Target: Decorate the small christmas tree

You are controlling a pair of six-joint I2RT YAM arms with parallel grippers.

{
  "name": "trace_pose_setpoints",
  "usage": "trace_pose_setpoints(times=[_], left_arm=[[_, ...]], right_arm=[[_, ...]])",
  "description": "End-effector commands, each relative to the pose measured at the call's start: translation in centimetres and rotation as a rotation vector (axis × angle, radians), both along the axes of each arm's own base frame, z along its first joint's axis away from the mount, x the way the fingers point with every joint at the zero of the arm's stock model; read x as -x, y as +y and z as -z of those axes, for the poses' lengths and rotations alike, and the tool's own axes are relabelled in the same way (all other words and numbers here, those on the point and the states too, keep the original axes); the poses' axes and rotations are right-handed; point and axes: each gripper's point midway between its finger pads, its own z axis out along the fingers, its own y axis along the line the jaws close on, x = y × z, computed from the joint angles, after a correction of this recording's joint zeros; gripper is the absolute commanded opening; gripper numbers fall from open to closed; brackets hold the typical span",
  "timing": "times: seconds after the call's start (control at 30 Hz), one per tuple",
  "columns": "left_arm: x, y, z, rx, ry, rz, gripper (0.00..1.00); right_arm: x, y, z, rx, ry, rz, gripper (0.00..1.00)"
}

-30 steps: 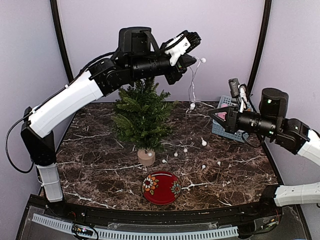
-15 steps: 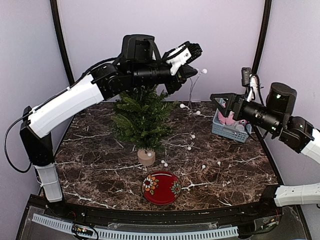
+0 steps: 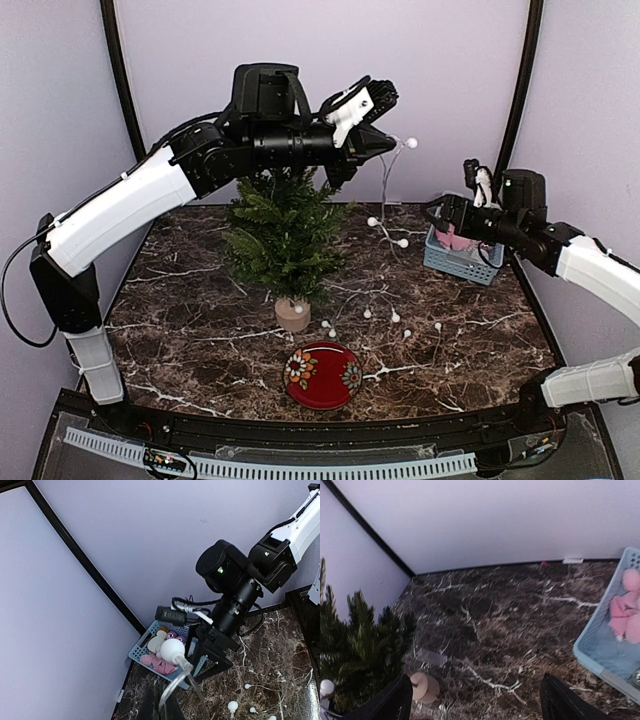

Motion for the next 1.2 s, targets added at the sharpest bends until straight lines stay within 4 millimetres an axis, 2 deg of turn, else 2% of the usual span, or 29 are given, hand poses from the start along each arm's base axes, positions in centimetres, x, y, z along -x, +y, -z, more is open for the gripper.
trace_pose_setpoints(times=[0.0, 0.2, 0.33, 0.43, 0.53, 0.63, 0.83, 0.97, 1.17], left_arm=[[1.7, 1.5, -2.3, 0.037, -0.001, 0.04, 0.0], [2.1, 1.6, -2.3, 0.034, 0.012, 0.054, 0.0], [2.2, 1.7, -2.4, 0.037, 0.014, 0.062, 0.0], [2.3, 1.7, -2.5, 0.04, 0.011, 0.067, 0.0], [2.4, 1.7, -2.6, 0.043, 0.008, 0.068, 0.0], [2.5, 1.7, -2.6, 0.042, 0.01, 0.073, 0.0], [2.5, 1.6, -2.3, 0.033, 0.016, 0.076, 0.0], [2.5, 1.6, -2.3, 0.033, 0.015, 0.077, 0.0], [2.5, 1.6, -2.2, 0.034, 0.016, 0.079, 0.0]], right_arm=[[3.9, 5.3, 0.2, -0.105, -0.06, -0.419, 0.9], [7.6, 7.8, -0.4, -0.265, -0.035, -0.694, 0.89], [8.6, 9.1, 0.2, -0.239, -0.009, -0.765, 0.88], [8.8, 10.1, 0.9, -0.225, 0.01, -0.788, 0.86], [8.4, 10.5, 1.3, -0.226, 0.017, -0.788, 0.79], [8.1, 10.8, 1.1, -0.239, 0.004, -0.785, 0.73], [7.4, 10.8, 0.4, -0.246, -0.033, -0.753, 0.73], [7.6, 11.2, 0.0, -0.266, -0.038, -0.78, 0.69], [8.4, 12.3, -0.5, -0.267, -0.046, -0.828, 0.59]])
